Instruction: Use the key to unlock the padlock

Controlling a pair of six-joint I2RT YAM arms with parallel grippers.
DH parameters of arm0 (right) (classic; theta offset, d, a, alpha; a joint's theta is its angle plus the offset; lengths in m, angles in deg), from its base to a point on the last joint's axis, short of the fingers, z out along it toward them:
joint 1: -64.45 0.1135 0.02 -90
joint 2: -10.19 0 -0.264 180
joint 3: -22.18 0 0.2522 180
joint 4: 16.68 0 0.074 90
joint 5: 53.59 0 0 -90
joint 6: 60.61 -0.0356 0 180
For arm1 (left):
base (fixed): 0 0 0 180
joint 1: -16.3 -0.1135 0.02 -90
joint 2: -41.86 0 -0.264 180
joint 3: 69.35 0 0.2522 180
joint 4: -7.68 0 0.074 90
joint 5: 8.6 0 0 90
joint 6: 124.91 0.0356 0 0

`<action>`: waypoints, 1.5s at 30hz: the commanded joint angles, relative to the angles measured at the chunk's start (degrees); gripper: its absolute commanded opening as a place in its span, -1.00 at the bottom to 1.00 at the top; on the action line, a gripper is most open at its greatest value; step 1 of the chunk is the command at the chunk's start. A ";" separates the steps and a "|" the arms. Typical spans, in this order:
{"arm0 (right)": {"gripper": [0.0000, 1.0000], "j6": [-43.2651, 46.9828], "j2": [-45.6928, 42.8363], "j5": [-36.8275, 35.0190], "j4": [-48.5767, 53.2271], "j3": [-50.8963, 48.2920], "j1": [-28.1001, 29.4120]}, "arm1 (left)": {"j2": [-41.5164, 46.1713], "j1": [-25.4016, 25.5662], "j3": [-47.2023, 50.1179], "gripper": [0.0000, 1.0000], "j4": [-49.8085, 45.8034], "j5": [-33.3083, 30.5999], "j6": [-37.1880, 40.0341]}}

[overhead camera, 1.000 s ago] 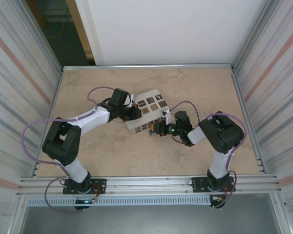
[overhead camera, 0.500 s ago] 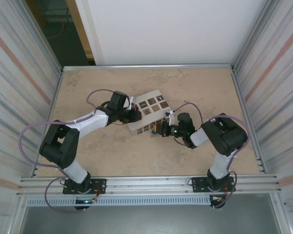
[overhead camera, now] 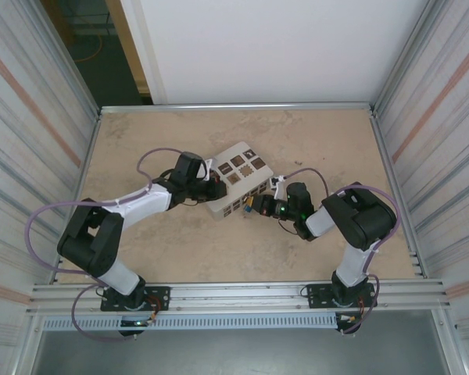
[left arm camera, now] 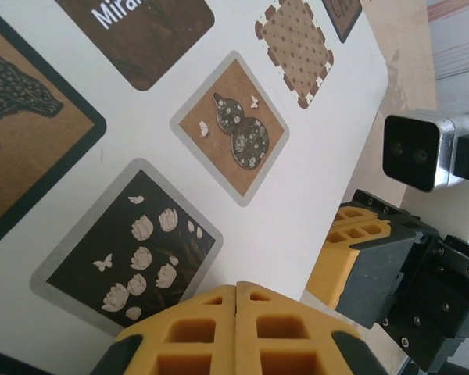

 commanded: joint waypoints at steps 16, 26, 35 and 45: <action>-1.00 -7.69 -2.20 -9.09 -0.97 4.16 -1.26 | 0.57 1.45 4.67 -0.92 -6.04 -1.80 -2.07; -1.00 -2.48 -9.26 -10.49 8.55 3.00 -2.88 | 1.75 1.45 3.48 -0.82 -6.10 -1.40 -2.26; -1.00 1.87 -15.74 -11.73 16.80 2.05 -4.32 | 3.72 1.28 1.81 -0.59 -6.76 -1.21 -2.35; -1.00 7.45 -25.16 -13.66 28.82 2.36 -5.99 | 9.81 0.84 2.15 -0.29 -8.15 -1.67 -2.77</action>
